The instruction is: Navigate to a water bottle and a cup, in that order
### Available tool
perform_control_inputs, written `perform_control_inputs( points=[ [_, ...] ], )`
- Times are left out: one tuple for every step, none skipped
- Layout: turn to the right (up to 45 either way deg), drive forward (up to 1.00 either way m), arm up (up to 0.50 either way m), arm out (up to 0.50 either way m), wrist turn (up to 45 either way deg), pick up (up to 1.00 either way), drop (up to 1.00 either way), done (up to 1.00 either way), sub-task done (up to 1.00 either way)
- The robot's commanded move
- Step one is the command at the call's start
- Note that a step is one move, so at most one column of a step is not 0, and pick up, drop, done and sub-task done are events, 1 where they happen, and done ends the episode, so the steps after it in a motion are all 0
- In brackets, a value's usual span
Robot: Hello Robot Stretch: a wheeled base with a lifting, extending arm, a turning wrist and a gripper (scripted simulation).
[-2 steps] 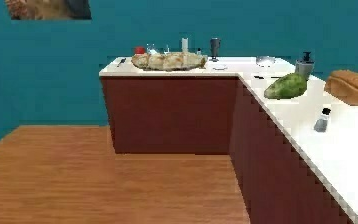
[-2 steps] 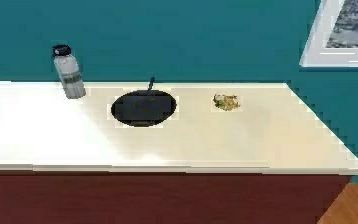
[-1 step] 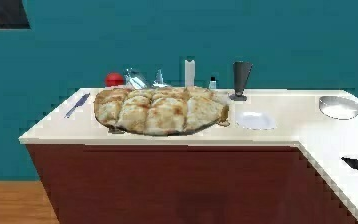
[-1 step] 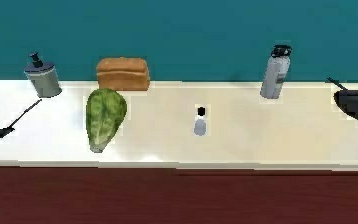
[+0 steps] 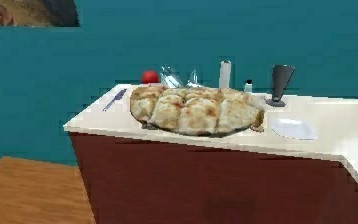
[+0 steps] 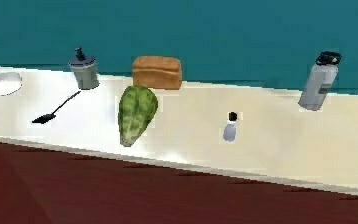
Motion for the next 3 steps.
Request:
perform_control_inputs(
  points=[
    [0.0,0.20,0.00,0.00,0.0,0.00,0.00,0.00,0.00],
    [30.0,0.00,0.00,0.00,0.0,0.00,0.00,0.00,0.00],
    [0.0,0.00,0.00,0.00,0.0,0.00,0.00,1.00,0.00]
  ],
)
